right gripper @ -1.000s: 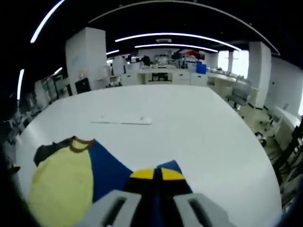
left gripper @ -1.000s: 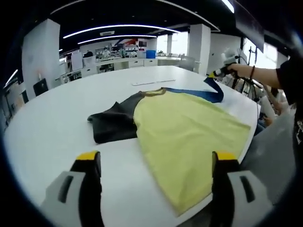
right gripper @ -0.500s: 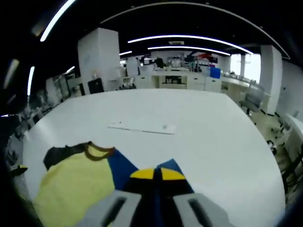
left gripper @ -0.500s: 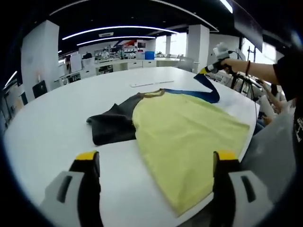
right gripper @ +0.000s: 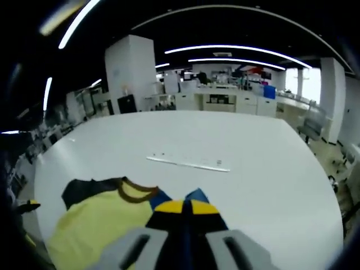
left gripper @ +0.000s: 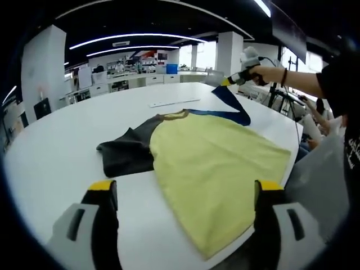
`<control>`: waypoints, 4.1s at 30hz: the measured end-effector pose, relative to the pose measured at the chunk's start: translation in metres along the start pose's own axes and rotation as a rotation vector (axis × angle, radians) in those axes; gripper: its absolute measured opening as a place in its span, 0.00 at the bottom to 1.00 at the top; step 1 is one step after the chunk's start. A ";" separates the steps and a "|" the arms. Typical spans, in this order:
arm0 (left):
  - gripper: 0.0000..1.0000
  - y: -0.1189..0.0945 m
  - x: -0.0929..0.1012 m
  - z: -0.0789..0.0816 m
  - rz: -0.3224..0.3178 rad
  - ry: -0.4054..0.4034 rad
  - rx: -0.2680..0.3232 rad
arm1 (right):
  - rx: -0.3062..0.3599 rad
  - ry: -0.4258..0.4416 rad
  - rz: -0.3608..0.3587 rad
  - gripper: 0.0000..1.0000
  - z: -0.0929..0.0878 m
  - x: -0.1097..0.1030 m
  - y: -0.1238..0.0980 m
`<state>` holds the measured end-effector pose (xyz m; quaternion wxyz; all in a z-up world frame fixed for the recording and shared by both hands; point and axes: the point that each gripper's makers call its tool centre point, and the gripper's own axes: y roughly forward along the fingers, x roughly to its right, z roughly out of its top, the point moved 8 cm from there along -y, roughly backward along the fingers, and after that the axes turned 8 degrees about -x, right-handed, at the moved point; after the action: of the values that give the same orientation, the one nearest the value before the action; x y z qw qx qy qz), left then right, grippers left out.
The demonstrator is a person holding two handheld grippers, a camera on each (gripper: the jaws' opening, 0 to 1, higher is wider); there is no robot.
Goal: Fold the garment on the visible template until the final outline fits inside the template.
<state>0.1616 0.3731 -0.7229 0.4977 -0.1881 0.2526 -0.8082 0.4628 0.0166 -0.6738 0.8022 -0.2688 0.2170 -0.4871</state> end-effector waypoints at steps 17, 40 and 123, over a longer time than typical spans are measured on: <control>0.99 -0.002 0.007 0.004 -0.017 0.019 -0.041 | -0.027 -0.084 0.074 0.00 0.023 -0.056 0.025; 0.99 -0.008 0.004 -0.005 -0.012 -0.021 -0.041 | -0.012 -0.151 0.232 0.00 0.033 -0.146 0.046; 0.97 -0.009 0.001 -0.010 0.022 -0.052 -0.031 | -0.240 -0.321 0.520 0.15 -0.121 -0.280 0.075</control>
<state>0.1499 0.3779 -0.7254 0.5098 -0.2138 0.2541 -0.7936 0.3184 0.2701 -0.7896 0.8862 -0.3704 0.2048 -0.1883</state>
